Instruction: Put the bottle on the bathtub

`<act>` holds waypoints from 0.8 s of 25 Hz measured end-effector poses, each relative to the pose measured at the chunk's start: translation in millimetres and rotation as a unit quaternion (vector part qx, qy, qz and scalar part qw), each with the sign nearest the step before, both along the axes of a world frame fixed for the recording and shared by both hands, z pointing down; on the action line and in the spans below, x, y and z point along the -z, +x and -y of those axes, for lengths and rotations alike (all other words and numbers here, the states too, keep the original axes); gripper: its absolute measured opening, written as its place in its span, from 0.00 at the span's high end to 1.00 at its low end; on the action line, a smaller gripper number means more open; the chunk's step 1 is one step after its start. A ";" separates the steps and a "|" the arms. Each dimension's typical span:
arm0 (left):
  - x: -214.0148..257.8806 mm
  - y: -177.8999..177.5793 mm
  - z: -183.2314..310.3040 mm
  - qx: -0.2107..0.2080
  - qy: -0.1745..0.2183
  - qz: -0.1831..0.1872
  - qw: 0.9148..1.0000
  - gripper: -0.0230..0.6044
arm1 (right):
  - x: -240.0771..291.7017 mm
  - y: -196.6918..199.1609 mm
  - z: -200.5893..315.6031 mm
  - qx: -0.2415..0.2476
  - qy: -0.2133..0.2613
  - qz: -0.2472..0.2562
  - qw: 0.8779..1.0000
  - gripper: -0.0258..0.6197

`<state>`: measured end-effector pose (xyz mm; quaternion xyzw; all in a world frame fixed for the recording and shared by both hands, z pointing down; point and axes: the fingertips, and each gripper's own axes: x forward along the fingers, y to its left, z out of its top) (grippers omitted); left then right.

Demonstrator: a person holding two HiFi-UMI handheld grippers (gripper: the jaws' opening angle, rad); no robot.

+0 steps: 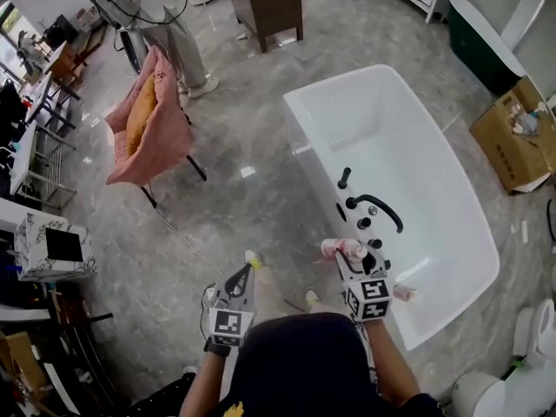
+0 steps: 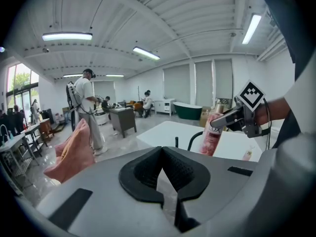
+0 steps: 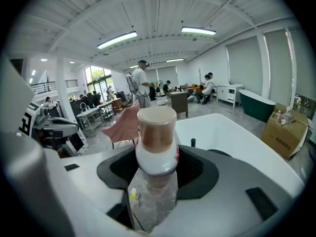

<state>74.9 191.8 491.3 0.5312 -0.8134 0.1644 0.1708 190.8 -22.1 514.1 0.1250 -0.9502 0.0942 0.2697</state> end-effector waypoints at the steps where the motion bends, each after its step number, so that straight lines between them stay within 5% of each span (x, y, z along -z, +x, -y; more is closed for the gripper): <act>1: -3.7 -13.3 4.8 -0.011 0.001 0.000 1.000 0.94 | -4.0 -7.7 3.0 -0.015 0.000 -0.006 1.000 0.62; 6: -17.4 -99.8 21.3 -0.044 0.026 -0.025 0.998 0.94 | -31.7 -52.6 20.0 -0.118 -0.011 -0.024 0.993 0.63; 11: -9.2 -179.7 30.0 -0.106 0.050 -0.051 0.992 0.94 | -35.2 -82.6 24.2 -0.231 -0.038 -0.057 0.971 0.63; 16: -11.1 -285.0 23.7 -0.147 0.046 -0.028 0.988 0.94 | -37.6 -145.2 6.8 -0.282 -0.035 -0.063 0.957 0.63; 20: -12.1 -312.0 50.6 -0.170 0.069 -0.050 0.982 0.94 | -30.2 -161.0 18.7 -0.303 -0.015 -0.066 0.951 0.63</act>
